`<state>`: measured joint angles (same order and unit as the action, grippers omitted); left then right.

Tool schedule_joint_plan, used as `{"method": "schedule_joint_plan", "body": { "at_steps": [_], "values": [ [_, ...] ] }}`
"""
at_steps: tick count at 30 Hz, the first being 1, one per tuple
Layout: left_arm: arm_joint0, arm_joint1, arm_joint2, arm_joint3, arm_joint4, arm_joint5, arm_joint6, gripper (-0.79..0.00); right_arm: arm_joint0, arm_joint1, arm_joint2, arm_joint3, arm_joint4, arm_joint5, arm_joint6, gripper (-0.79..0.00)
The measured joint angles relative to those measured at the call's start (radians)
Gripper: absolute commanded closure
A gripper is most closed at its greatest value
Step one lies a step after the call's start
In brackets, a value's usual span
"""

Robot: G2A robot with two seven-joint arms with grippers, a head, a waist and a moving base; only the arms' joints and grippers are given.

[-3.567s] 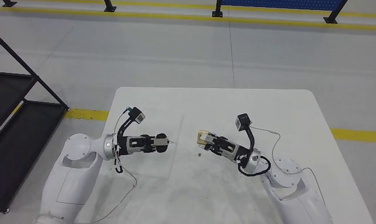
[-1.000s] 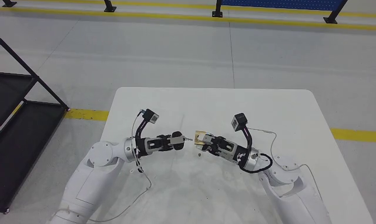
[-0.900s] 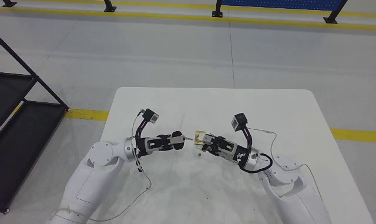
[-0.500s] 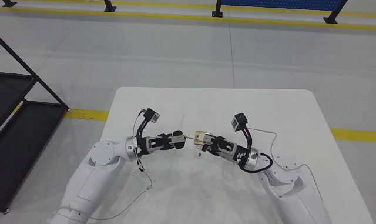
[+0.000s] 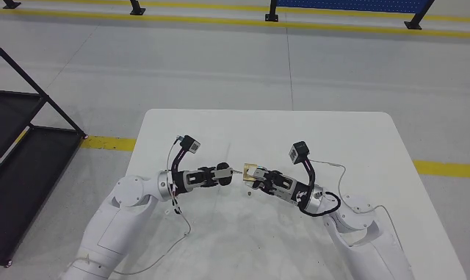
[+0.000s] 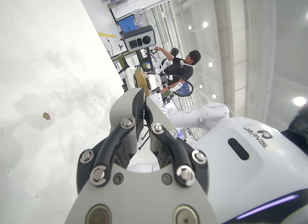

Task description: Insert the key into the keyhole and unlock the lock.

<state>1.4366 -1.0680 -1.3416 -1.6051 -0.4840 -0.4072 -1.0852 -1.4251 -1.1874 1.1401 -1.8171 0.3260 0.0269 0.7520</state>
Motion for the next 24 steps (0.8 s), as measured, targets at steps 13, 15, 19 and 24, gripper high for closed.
{"method": "schedule_joint_plan", "body": {
  "at_steps": [13,15,19,24],
  "values": [
    [-0.006,0.002,0.01,0.005,-0.007,-0.003,0.002,0.0,0.0,0.0,0.0,0.0,0.0,0.0,0.0,0.0],
    [-0.007,0.002,0.011,0.005,-0.007,-0.003,0.003,0.0,0.0,0.0,0.0,0.0,0.0,0.0,0.0,0.0],
    [-0.008,0.003,0.013,0.006,-0.01,-0.004,0.007,0.0,0.0,0.0,0.0,0.0,0.0,0.0,0.0,0.0],
    [-0.013,0.003,0.019,0.009,-0.007,-0.003,0.012,0.0,0.0,0.0,0.0,0.0,0.0,0.0,0.0,0.0]
  ]
}}
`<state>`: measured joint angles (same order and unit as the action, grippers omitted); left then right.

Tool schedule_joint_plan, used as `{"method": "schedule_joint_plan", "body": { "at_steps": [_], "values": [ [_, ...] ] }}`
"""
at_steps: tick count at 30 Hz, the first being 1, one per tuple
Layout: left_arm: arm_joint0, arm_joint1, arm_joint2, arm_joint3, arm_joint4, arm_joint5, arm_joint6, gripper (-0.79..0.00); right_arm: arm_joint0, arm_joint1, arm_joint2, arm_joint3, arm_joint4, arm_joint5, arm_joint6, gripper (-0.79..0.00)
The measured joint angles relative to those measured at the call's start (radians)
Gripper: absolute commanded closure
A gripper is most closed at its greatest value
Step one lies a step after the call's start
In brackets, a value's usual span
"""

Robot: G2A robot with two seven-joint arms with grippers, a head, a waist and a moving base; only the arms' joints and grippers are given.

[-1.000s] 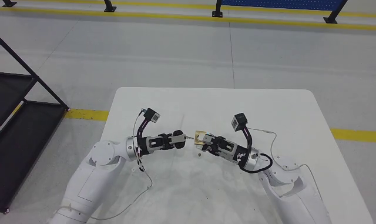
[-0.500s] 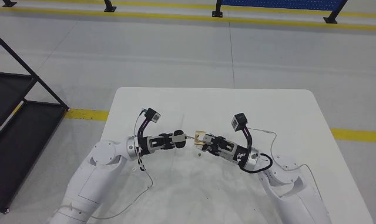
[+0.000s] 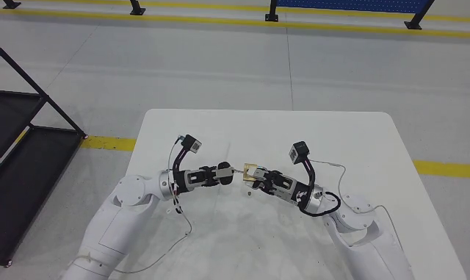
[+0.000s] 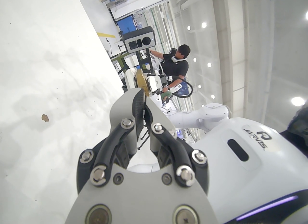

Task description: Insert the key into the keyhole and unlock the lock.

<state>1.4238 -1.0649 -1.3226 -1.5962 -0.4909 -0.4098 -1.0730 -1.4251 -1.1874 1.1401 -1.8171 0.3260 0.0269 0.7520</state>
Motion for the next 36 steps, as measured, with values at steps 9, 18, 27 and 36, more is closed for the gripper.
{"method": "schedule_joint_plan", "body": {
  "at_steps": [9,18,27,36],
  "values": [
    [-0.004,0.001,0.007,0.007,0.001,-0.001,0.01,0.0,0.0,0.0,0.0,0.0,0.0,0.0,0.0,0.0],
    [-0.009,0.001,0.015,0.008,-0.003,-0.002,0.006,0.0,0.0,0.0,0.0,0.0,0.0,0.0,0.0,0.0],
    [0.019,0.015,-0.054,-0.003,-0.028,-0.023,-0.019,0.0,0.0,0.0,0.0,0.0,0.0,0.0,0.0,0.0],
    [0.043,0.024,-0.101,-0.008,-0.066,-0.014,-0.066,0.0,0.0,0.0,0.0,0.0,0.0,0.0,0.0,0.0]
  ]
}}
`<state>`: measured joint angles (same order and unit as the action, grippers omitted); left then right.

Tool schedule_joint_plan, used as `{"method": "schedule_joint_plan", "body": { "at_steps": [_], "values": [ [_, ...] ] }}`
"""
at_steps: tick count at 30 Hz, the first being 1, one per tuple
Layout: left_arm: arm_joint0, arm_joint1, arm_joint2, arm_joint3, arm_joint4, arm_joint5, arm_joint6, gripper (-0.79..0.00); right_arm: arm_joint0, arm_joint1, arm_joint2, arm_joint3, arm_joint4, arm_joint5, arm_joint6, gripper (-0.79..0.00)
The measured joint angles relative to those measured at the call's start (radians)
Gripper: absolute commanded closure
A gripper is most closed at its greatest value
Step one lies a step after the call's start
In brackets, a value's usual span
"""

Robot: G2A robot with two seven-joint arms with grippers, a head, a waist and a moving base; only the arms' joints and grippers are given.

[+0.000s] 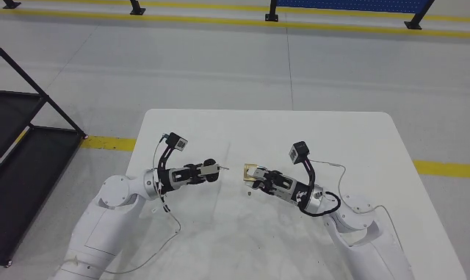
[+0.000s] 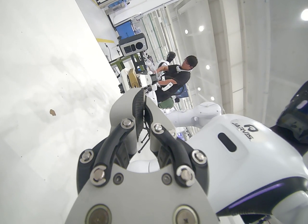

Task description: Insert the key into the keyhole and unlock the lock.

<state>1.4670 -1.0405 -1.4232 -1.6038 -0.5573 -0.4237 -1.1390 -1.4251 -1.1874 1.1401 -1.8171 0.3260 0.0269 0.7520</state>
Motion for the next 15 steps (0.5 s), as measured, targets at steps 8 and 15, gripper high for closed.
{"method": "schedule_joint_plan", "body": {
  "at_steps": [8,15],
  "values": [
    [-0.003,0.001,-0.008,0.003,0.109,-0.099,0.056,0.0,0.0,0.0,0.0,0.0,0.0,0.0,0.0,0.0],
    [-0.04,-0.009,0.004,0.079,0.568,-0.515,0.26,0.0,0.0,0.0,0.0,0.0,0.0,0.0,0.0,0.0]
  ]
}}
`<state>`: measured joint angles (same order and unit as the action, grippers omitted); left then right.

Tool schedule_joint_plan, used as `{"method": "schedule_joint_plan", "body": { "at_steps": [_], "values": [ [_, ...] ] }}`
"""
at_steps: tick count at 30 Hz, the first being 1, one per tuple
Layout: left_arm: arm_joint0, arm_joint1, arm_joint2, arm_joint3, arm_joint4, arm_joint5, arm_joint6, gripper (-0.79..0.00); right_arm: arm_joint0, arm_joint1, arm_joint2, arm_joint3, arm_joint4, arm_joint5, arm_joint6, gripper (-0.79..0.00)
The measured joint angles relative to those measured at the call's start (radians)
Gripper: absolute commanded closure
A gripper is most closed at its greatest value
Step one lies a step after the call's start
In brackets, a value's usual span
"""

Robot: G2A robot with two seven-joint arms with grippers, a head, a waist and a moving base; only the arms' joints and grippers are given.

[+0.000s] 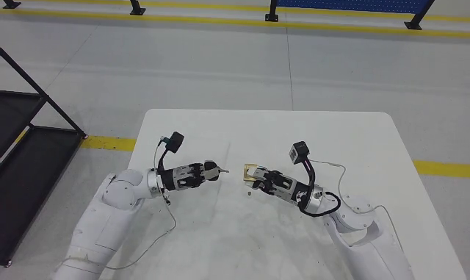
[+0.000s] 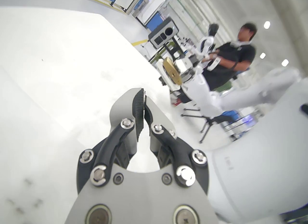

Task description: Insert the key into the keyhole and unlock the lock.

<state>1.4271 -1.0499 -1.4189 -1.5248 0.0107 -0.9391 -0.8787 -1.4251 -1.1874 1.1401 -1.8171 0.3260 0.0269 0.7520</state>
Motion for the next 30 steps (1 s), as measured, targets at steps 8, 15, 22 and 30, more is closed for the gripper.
{"method": "schedule_joint_plan", "body": {
  "at_steps": [8,15,22,30],
  "values": [
    [-0.021,-0.003,0.014,-0.095,0.446,-0.073,0.316,0.0,0.0,0.0,0.0,0.0,0.0,0.0,0.0,0.0],
    [-0.016,0.048,0.074,-0.149,1.007,-0.073,0.765,0.0,0.0,0.0,0.0,0.0,0.0,0.0,0.0,0.0],
    [-0.065,0.105,0.115,-0.045,1.594,-0.064,1.388,0.0,0.0,0.0,0.0,0.0,0.0,0.0,0.0,0.0],
    [-0.111,0.146,0.185,0.062,2.138,0.232,1.95,0.0,0.0,0.0,0.0,0.0,0.0,0.0,0.0,0.0]
  ]
}}
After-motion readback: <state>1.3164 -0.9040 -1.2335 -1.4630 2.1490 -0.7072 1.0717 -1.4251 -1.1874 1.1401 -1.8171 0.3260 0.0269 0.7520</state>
